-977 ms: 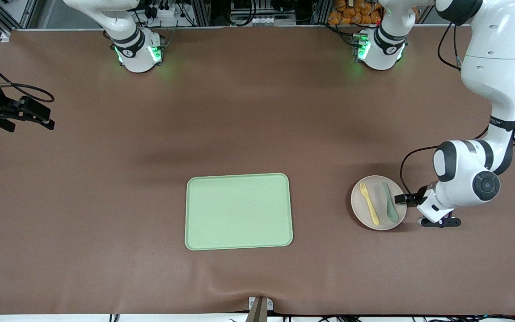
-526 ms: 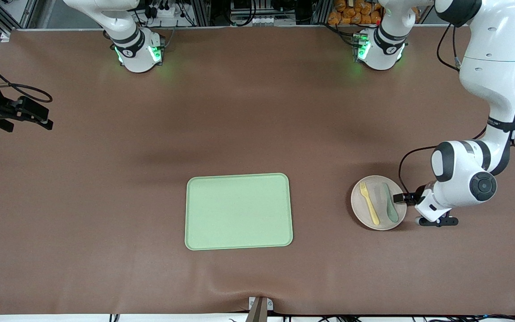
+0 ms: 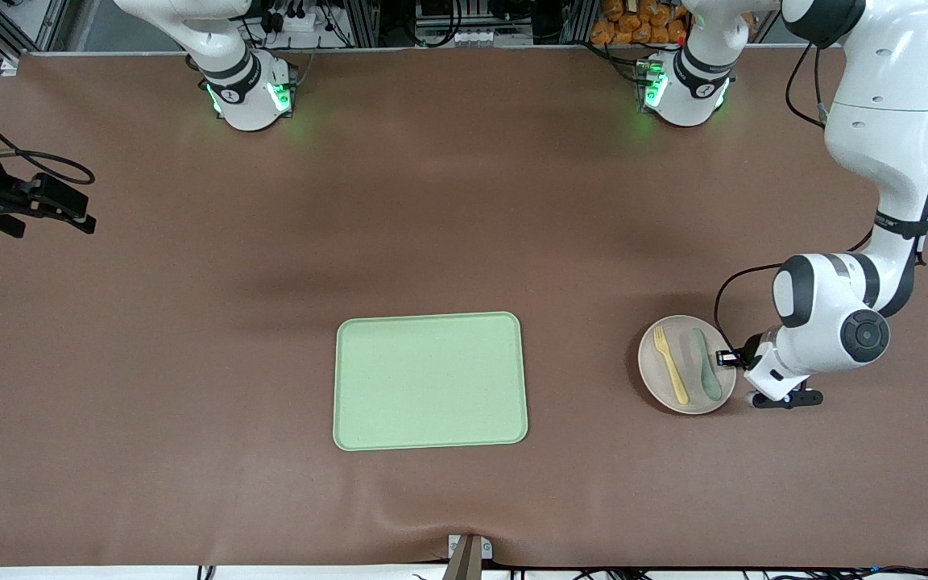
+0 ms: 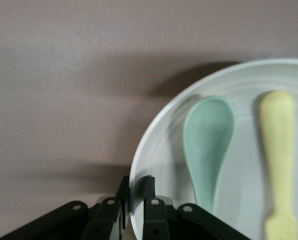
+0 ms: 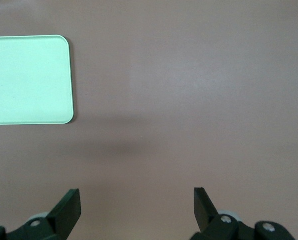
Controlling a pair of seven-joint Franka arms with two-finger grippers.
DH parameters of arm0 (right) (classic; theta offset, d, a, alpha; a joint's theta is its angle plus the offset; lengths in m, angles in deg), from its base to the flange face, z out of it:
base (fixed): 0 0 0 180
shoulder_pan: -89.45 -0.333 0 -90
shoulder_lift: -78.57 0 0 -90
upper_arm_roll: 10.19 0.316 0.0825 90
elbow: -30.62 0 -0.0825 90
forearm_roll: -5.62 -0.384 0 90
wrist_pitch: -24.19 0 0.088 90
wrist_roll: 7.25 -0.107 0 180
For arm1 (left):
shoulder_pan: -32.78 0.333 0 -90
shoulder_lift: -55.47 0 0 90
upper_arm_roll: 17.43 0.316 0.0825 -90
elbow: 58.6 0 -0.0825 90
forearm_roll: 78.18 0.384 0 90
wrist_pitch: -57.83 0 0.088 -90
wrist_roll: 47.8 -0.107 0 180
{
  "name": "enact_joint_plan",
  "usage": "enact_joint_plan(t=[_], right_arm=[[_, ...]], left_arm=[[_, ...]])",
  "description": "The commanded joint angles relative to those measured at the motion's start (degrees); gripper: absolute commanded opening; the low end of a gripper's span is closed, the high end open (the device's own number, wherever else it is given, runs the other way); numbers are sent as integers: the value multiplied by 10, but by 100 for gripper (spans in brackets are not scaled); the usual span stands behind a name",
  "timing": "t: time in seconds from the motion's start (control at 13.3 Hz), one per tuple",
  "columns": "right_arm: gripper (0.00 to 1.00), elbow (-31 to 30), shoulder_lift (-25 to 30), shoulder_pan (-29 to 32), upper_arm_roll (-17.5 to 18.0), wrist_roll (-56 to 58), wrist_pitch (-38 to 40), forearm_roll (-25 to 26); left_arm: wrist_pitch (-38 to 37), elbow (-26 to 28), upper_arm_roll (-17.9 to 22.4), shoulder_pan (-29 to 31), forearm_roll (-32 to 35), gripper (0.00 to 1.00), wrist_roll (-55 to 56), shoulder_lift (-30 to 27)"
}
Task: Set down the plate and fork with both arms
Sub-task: 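Lower the left gripper and grasp the white plate's rim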
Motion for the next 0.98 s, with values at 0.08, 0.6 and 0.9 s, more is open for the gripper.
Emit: enact_joint_plan(t=[0.08,0.6,0.9], right_arm=[[100,6,-1,10,3,11,6,-13],[100,6,-3,16,3,18,4,-21],[100,6,-3,18,4,21,8,-27]], left_arm=[[8,-1,-2,3,11,0,11,-10],[3,-3,-14,5,1,0,9,-78],[3,-13,-69,4,-58,0,37,-96]])
